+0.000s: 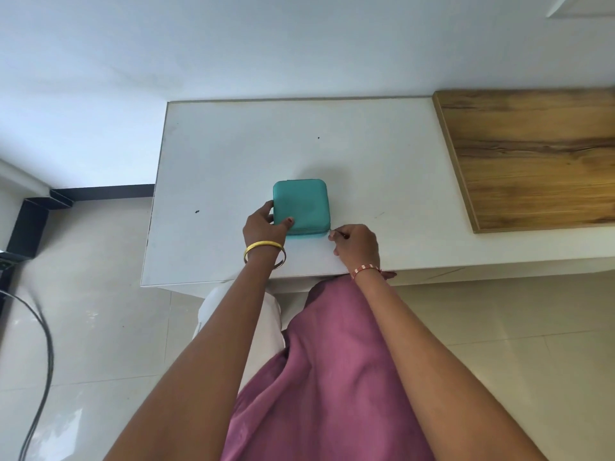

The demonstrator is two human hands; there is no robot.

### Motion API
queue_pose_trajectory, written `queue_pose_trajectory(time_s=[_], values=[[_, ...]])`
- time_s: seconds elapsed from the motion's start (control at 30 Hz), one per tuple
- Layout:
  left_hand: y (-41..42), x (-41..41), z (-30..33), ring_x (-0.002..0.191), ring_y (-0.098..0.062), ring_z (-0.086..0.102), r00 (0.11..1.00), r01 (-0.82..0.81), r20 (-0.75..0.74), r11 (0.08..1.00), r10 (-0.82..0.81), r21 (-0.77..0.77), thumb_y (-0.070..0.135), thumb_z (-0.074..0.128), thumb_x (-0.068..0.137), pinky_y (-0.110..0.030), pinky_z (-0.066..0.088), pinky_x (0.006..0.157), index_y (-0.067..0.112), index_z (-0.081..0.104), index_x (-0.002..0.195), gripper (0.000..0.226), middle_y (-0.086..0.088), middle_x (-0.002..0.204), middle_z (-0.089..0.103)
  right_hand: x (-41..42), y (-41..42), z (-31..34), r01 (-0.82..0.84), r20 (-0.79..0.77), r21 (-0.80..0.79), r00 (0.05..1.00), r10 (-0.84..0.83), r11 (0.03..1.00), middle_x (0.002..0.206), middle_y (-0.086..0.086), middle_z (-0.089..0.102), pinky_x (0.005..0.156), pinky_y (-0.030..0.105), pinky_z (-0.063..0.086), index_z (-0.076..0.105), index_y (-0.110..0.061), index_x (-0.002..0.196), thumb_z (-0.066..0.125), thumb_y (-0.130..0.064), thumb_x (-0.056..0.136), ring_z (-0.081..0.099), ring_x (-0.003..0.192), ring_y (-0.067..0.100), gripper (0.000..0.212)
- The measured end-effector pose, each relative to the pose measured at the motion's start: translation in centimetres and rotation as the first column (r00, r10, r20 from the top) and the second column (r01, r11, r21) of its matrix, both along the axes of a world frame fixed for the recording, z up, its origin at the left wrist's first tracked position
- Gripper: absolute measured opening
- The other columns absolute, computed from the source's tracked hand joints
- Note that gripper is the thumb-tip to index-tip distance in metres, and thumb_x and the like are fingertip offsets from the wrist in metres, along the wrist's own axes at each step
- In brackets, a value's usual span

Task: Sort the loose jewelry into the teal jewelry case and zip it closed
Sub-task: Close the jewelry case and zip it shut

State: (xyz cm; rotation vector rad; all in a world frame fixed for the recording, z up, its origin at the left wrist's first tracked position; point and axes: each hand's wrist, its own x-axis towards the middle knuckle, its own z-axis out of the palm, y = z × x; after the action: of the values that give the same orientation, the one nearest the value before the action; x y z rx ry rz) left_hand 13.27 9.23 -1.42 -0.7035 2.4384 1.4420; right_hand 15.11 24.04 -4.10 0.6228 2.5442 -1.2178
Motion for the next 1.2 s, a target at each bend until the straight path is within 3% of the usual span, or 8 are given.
queue_pose_trajectory(time_s=[0.2,0.4,0.57,0.67,0.83,1.03,1.1,1.2], values=[[-0.1,-0.1,0.2,0.108,-0.03,0.06,1.0,0.009,0.014,1.0,-0.009,0.017,0.015,0.07,0.078,-0.04,0.045,0.099,0.01,0.047,0.132,0.059,-0.014,0.125,0.059,-2.0,1.3,0.5,-0.1,-0.045,0.159,0.993,0.109,0.982,0.098,0.017,0.07,0.075,0.029,0.045,0.072,-0.009,0.099,0.056,-0.022,0.091,0.063,0.094,0.033,0.022],[-0.3,-0.7,-0.3,0.109,-0.023,0.059,0.999,0.043,0.023,0.999,-0.043,-0.009,0.014,0.071,0.077,-0.03,0.043,0.099,0.011,0.05,0.13,0.056,-0.012,0.122,0.062,-6.1,1.7,0.6,-0.039,-0.088,0.104,0.995,0.048,0.994,0.087,0.018,0.072,0.078,0.034,0.053,0.073,-0.007,0.091,0.062,-0.022,0.087,0.066,0.083,0.032,0.019],[-0.4,-1.1,-0.5,0.106,-0.023,0.06,0.998,0.05,0.033,0.998,-0.049,-0.024,0.012,0.071,0.076,-0.03,0.044,0.098,0.011,0.052,0.128,0.055,-0.011,0.119,0.063,-9.1,1.8,0.6,-0.03,-0.113,0.041,0.993,0.035,0.999,0.079,0.018,0.071,0.072,0.03,0.051,0.073,-0.005,0.084,0.068,-0.014,0.079,0.056,0.057,0.017,0.011],[-0.4,-1.1,-0.6,0.103,-0.023,0.061,0.997,0.073,0.024,0.996,-0.072,-0.046,0.013,0.07,0.077,-0.024,0.042,0.092,0.012,0.052,0.129,0.055,-0.011,0.118,0.064,-10.1,1.2,0.5,-0.078,-0.14,0.035,0.987,0.082,0.996,0.082,0.02,0.071,0.073,0.033,0.052,0.073,-0.003,0.086,0.067,-0.007,0.077,0.055,0.062,0.018,0.011],[-0.3,-1.1,-0.6,0.104,-0.023,0.061,0.998,0.064,0.025,0.996,-0.063,-0.064,0.015,0.07,0.078,-0.025,0.042,0.094,0.012,0.05,0.13,0.056,-0.012,0.118,0.064,-11.1,0.4,-0.1,-0.084,-0.165,-0.003,0.983,0.083,0.996,0.083,0.018,0.071,0.061,0.023,0.047,0.073,-0.003,0.086,0.067,-0.005,0.077,0.048,0.049,0.009,0.012],[-0.1,-0.8,-0.6,0.106,-0.022,0.061,0.998,0.07,0.004,0.992,-0.07,-0.101,0.017,0.068,0.08,-0.024,0.041,0.094,0.013,0.049,0.131,0.056,-0.01,0.121,0.063,-10.2,-0.5,-0.3,-0.014,-0.179,-0.059,0.984,0.003,0.998,0.1,0.016,0.071,0.084,0.027,0.05,0.071,-0.003,0.098,0.061,-0.005,0.083,0.063,0.084,0.025,0.019],[0.0,-0.5,-0.9,0.108,-0.022,0.06,0.999,0.048,-0.012,0.995,-0.049,-0.082,0.017,0.067,0.081,-0.023,0.04,0.094,0.014,0.049,0.131,0.054,-0.01,0.122,0.063,-9.3,-0.5,-0.2,0.095,-0.156,-0.141,0.981,-0.117,0.986,0.106,0.014,0.069,0.09,0.026,0.048,0.067,-0.004,0.106,0.058,-0.007,0.085,0.063,0.095,0.025,0.023],[0.3,0.3,-1.4,0.113,-0.02,0.057,0.999,-0.007,-0.04,1.0,0.006,-0.025,0.018,0.063,0.084,-0.018,0.037,0.091,0.015,0.048,0.132,0.05,-0.009,0.124,0.061,-6.9,-1.0,0.2,0.222,-0.107,-0.324,0.957,-0.269,0.92,0.106,0.017,0.067,0.09,0.037,0.052,0.063,-0.003,0.108,0.059,-0.008,0.085,0.064,0.094,0.026,0.024]])
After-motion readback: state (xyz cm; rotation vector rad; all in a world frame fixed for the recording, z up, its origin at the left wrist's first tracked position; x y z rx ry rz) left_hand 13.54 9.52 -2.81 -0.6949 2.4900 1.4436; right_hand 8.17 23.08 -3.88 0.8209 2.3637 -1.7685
